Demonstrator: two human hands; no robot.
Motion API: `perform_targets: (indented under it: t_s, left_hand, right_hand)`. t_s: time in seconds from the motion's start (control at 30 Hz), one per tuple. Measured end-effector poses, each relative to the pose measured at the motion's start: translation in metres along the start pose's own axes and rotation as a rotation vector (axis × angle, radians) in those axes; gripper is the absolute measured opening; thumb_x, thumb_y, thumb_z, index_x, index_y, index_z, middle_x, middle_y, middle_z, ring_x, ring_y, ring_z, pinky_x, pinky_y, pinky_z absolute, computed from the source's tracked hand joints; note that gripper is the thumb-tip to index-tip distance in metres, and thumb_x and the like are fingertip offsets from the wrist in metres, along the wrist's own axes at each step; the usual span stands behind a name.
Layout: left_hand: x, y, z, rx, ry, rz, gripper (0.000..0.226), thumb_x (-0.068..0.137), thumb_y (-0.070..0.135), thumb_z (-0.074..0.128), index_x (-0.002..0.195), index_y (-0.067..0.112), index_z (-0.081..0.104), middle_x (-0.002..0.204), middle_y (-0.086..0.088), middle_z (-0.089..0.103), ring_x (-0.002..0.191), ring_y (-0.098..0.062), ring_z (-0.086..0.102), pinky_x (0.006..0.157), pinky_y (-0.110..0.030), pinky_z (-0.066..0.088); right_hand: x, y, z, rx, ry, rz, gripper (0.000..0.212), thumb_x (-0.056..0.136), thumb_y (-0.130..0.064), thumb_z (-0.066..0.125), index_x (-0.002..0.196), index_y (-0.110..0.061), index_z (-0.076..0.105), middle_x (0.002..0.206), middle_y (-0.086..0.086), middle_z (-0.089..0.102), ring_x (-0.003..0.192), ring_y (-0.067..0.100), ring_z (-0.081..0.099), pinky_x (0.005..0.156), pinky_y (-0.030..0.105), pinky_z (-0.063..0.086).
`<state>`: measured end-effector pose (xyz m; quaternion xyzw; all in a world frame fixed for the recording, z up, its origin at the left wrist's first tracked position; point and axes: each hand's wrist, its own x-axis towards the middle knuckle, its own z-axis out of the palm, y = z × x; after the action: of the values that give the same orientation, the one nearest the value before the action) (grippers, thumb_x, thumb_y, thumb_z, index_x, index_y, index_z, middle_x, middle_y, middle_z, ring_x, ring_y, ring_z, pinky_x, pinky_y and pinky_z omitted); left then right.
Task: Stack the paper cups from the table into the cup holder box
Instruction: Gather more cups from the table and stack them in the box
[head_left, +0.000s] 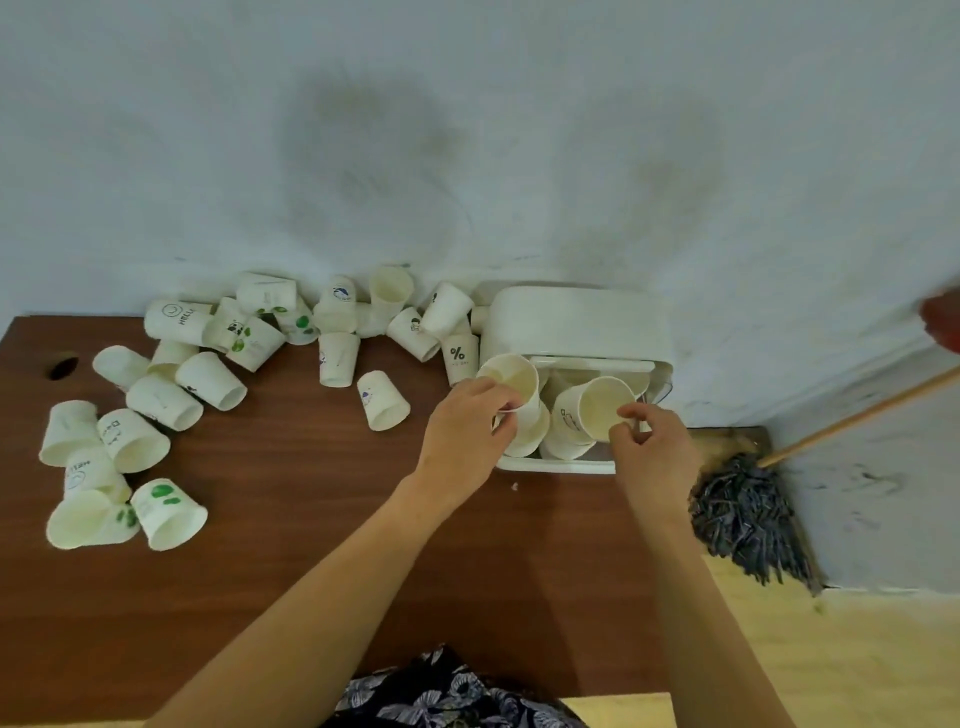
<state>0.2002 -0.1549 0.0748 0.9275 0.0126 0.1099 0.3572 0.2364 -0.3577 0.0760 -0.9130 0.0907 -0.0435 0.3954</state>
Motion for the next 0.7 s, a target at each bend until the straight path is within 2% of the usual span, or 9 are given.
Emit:
perform_targets:
  t_s: [0.13,0.23,0.33,0.4,0.47,0.53,0.6,0.7]
  left_hand:
    - [0.001,0.008,0.022,0.037,-0.045,-0.036,0.013,0.088,0.015,0.065,0.1,0.017,0.069,0.095,0.006,0.063,0.088,-0.01,0.053,0.075,-0.022,0.044]
    - [0.001,0.009,0.037,0.097,-0.092,-0.069,0.015,0.09,0.019,0.062,0.104,0.017,0.067,0.098,0.006,0.062,0.094,-0.01,0.051,0.076,-0.018,0.038]
    - [0.002,0.006,0.047,0.133,-0.109,-0.1,0.012,0.091,0.023,0.061,0.101,0.019,0.066,0.094,0.008,0.06,0.092,-0.009,0.048,0.073,-0.018,0.036]
    - [0.004,0.003,0.052,0.155,-0.105,-0.108,0.009,0.091,0.022,0.062,0.097,0.019,0.068,0.093,0.008,0.061,0.09,-0.01,0.049,0.072,-0.022,0.04]
    - [0.006,0.002,0.058,0.179,-0.109,-0.12,0.011,0.092,0.021,0.059,0.097,0.018,0.069,0.093,0.006,0.062,0.089,-0.013,0.05,0.072,-0.025,0.044]
    - [0.009,0.0,0.063,0.185,-0.128,-0.135,0.013,0.093,0.019,0.058,0.097,0.016,0.07,0.093,0.004,0.063,0.088,-0.015,0.051,0.072,-0.03,0.048]
    - [0.011,-0.003,0.068,0.18,-0.16,-0.139,0.014,0.093,0.018,0.058,0.099,0.015,0.07,0.094,0.003,0.063,0.089,-0.015,0.051,0.074,-0.032,0.049]
    - [0.011,-0.007,0.068,0.175,-0.155,-0.142,0.014,0.092,0.019,0.059,0.1,0.016,0.069,0.095,0.005,0.063,0.089,-0.013,0.051,0.072,-0.026,0.046]
  right_hand:
    - [0.016,0.014,-0.005,-0.054,-0.078,0.01,0.022,0.086,-0.013,0.061,0.106,-0.017,0.068,0.093,-0.008,0.054,0.079,0.009,0.054,0.072,0.025,0.04]
    - [0.027,0.023,-0.002,-0.071,-0.192,0.004,0.024,0.087,-0.016,0.063,0.11,-0.018,0.067,0.095,-0.006,0.058,0.075,0.0,0.052,0.063,0.017,0.036]
    - [0.033,0.029,0.003,-0.06,-0.263,-0.009,0.024,0.088,-0.017,0.063,0.112,-0.017,0.067,0.105,-0.004,0.064,0.084,0.003,0.056,0.063,0.009,0.034]
    - [0.034,0.033,0.007,-0.041,-0.283,-0.023,0.023,0.088,-0.016,0.063,0.11,-0.017,0.067,0.107,-0.003,0.064,0.09,0.007,0.06,0.068,0.013,0.04]
    - [0.036,0.035,0.01,-0.047,-0.3,-0.041,0.021,0.087,-0.016,0.062,0.108,-0.018,0.067,0.105,-0.004,0.062,0.093,0.012,0.061,0.076,0.024,0.045]
    - [0.037,0.035,0.012,-0.074,-0.318,-0.053,0.022,0.087,-0.017,0.061,0.108,-0.02,0.067,0.102,-0.005,0.059,0.089,0.01,0.059,0.075,0.025,0.043]
    - [0.037,0.034,0.014,-0.105,-0.321,-0.069,0.022,0.088,-0.017,0.06,0.109,-0.021,0.066,0.101,-0.006,0.059,0.079,0.005,0.055,0.066,0.019,0.037]
    - [0.032,0.026,0.019,-0.104,-0.301,-0.104,0.021,0.09,-0.017,0.058,0.109,-0.02,0.066,0.107,-0.007,0.059,0.073,0.001,0.055,0.064,0.01,0.034]
